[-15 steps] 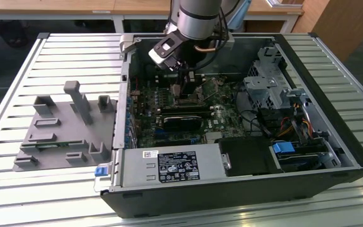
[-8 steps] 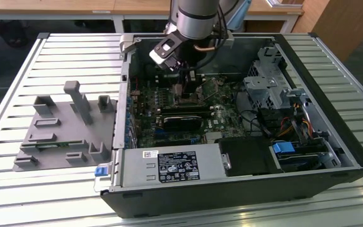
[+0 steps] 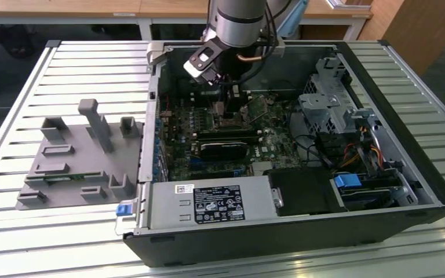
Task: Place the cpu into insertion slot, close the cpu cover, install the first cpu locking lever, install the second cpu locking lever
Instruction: 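Place the cpu into insertion slot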
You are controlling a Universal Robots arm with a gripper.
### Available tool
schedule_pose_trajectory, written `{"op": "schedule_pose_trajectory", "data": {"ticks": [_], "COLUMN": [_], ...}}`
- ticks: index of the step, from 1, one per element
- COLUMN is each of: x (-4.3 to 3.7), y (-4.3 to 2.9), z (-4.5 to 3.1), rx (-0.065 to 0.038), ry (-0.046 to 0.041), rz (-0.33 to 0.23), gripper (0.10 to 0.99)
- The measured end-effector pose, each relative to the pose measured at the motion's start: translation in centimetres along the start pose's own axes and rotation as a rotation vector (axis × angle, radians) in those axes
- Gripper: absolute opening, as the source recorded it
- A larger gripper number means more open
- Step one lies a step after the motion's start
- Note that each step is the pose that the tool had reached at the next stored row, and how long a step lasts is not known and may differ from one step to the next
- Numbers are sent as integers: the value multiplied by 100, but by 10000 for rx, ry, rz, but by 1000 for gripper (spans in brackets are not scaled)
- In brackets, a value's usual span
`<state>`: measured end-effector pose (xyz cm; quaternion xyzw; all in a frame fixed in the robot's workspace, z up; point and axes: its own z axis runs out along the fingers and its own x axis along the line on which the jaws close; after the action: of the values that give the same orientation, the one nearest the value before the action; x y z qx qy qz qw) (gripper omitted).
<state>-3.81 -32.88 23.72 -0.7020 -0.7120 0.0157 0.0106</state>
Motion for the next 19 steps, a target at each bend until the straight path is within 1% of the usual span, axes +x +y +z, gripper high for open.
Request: {"op": "schedule_pose_trajectory", "data": {"ticks": [4,7,9,14,16,19], "x": [5,12,13,19,23,26], "y": [1,1,2,3,5,17], "z": [10,31,49,74,85,113], "rx": [-2,-12,-50,-232,-255,-256], "ry": [-3,0,2,6,10,7], "rz": [-4,-9,-22,-26,-27,-26], "gripper": [537,537,537,537,537,537]}}
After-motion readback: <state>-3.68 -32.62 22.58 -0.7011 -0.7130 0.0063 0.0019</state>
